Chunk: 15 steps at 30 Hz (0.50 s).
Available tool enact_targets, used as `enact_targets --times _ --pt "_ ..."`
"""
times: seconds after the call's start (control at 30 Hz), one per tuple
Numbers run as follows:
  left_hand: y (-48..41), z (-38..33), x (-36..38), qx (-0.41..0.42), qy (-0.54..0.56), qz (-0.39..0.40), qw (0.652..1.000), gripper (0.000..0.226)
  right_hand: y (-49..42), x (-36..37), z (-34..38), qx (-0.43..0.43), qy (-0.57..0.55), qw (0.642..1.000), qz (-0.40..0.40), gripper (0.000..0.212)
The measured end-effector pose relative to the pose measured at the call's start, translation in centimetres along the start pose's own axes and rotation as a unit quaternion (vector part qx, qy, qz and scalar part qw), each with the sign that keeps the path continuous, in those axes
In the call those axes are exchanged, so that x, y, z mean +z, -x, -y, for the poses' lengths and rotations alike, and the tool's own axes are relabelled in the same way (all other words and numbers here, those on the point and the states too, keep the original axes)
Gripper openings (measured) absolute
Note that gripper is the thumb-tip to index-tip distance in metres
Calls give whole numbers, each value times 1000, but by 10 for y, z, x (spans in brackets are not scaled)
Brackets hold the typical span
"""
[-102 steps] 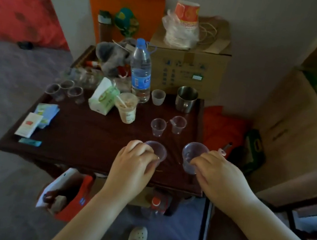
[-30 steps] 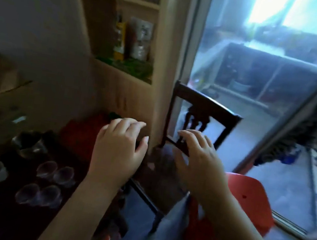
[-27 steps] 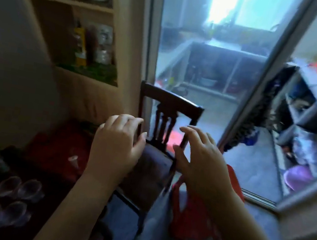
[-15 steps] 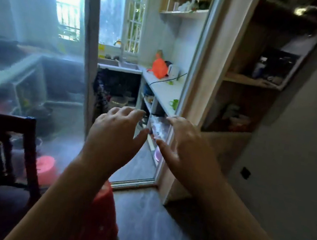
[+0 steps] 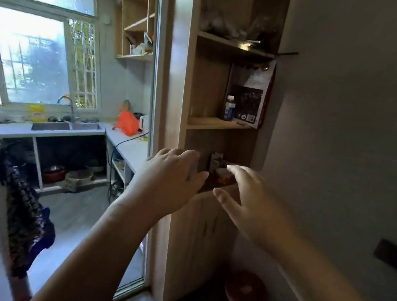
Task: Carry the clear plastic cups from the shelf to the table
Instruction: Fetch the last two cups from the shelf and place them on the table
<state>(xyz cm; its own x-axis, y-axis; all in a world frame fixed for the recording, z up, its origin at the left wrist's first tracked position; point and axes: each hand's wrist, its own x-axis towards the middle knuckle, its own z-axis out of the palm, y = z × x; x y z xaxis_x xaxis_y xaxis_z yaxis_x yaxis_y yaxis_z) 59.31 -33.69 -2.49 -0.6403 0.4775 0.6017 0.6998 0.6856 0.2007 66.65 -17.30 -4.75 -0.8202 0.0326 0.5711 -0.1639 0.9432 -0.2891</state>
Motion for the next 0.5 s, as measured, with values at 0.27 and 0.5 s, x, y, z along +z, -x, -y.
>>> enact_targets --times 0.27,0.5 --pt "-113 45 69 22 -1 -23 999 51 -108 36 -90 17 18 1000 -14 57" --pt "-228 128 127 -21 23 -7 999 49 -256 115 -141 -7 -19 1000 -4 57"
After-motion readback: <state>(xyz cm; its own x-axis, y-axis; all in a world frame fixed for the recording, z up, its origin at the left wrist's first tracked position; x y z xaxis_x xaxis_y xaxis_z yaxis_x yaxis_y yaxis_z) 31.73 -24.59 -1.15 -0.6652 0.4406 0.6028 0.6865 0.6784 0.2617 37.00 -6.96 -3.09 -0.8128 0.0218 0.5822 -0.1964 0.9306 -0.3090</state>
